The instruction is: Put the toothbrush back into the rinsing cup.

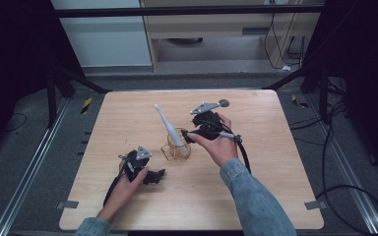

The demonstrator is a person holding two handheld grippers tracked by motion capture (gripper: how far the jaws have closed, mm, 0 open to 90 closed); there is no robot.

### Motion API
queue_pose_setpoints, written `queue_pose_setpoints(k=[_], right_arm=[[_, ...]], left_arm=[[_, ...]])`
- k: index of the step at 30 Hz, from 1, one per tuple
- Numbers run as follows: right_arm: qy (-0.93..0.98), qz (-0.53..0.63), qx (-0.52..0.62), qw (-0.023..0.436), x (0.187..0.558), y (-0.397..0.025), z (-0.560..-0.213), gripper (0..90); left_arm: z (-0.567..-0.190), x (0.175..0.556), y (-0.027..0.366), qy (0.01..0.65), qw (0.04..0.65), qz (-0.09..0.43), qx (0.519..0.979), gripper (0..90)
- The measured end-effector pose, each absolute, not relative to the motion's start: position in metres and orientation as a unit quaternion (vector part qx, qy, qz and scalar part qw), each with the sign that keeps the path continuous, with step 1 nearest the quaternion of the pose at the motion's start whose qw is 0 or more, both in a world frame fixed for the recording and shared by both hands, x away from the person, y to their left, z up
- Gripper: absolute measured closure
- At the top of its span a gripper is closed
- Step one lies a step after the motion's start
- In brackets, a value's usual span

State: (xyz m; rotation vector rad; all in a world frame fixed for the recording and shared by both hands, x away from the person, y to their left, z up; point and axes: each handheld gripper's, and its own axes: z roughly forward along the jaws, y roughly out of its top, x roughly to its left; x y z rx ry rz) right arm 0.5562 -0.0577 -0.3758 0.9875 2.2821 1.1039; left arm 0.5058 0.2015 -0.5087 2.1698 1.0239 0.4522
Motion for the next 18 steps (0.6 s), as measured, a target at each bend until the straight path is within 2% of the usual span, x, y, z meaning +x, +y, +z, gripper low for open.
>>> queue_pose_setpoints(k=[3,6,18], right_arm=[[0.82,0.389,0.356,0.223,0.555,-0.064,-0.375,7.3],[0.822,0.386,0.352,0.224,0.552,-0.073,-0.375,6.5],[0.816,0.377,0.371,0.234,0.541,-0.114,-0.386,10.3]], left_arm=[[-0.509,0.506,0.202,0.394,0.343,0.174,0.835,0.0],[-0.509,0.506,0.202,0.394,0.343,0.174,0.835,0.0],[-0.509,0.506,0.202,0.394,0.343,0.174,0.835,0.0]])
